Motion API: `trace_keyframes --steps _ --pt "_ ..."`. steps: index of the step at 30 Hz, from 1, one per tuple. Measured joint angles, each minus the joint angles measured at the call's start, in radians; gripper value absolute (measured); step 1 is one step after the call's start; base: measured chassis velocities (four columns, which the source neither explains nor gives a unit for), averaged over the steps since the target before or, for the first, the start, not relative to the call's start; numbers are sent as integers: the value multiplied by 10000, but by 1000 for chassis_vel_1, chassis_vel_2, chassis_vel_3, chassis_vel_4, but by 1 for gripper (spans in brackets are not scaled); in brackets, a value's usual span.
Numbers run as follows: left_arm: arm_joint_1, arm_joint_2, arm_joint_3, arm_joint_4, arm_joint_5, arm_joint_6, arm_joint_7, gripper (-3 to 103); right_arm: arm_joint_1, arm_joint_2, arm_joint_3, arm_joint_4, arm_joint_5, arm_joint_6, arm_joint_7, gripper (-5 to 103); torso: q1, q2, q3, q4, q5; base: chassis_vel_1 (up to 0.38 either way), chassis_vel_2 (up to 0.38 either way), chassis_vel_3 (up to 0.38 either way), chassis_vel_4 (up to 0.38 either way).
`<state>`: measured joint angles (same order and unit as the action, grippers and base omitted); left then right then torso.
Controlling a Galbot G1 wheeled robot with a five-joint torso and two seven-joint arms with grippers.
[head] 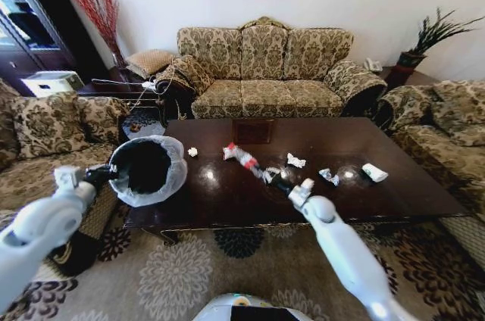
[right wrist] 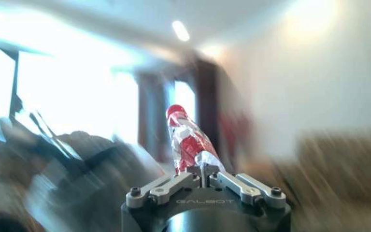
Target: Move to the front of the table and place the trash on the table into the trash bin.
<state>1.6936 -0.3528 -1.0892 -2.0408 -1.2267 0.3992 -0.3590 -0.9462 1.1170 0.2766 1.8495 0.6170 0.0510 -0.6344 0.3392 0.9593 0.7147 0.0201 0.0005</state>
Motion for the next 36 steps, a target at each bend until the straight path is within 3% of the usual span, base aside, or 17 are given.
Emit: trace_keyframes --steps 2,8,14,26,31,35,36 --pt "-111 616 -39 -250 -568 132 -195 0 -63 2 -53 1407 665 -174 -23 0 0 0 -1 -5 -5 0 0 0 0" --pt "-58 1059 13 -1214 -1140 324 -489 0 208 179 -1145 2614 1375 -341 252 0 -1 0 0 1 -7 0 0 0 0" --pt "45 1028 41 -2533 -1382 534 -638 0 714 678 -2475 2027 877 -53 819 0 0 0 0 2 -3 0 0 0 0" --pt "54 929 145 -3385 -1515 664 -740 0 1181 1336 -3684 1076 11 505 1399 -2 -1 0 0 2 -4 0 0 0 0" --pt "60 934 134 -3283 -1519 682 -760 0 1208 1390 -3812 1074 -166 455 1462 14 0 1 0 2 -7 0 0 0 0" --pt "66 750 122 -3230 -1521 843 -808 0 1216 1248 -3752 1105 -150 419 1524 35 -1 1 0 2 -6 0 0 0 0" --pt "66 750 122 -3230 -1521 843 -808 0 1216 1248 -3752 1105 -150 419 1524 35 -1 1 0 2 -6 0 0 0 0"
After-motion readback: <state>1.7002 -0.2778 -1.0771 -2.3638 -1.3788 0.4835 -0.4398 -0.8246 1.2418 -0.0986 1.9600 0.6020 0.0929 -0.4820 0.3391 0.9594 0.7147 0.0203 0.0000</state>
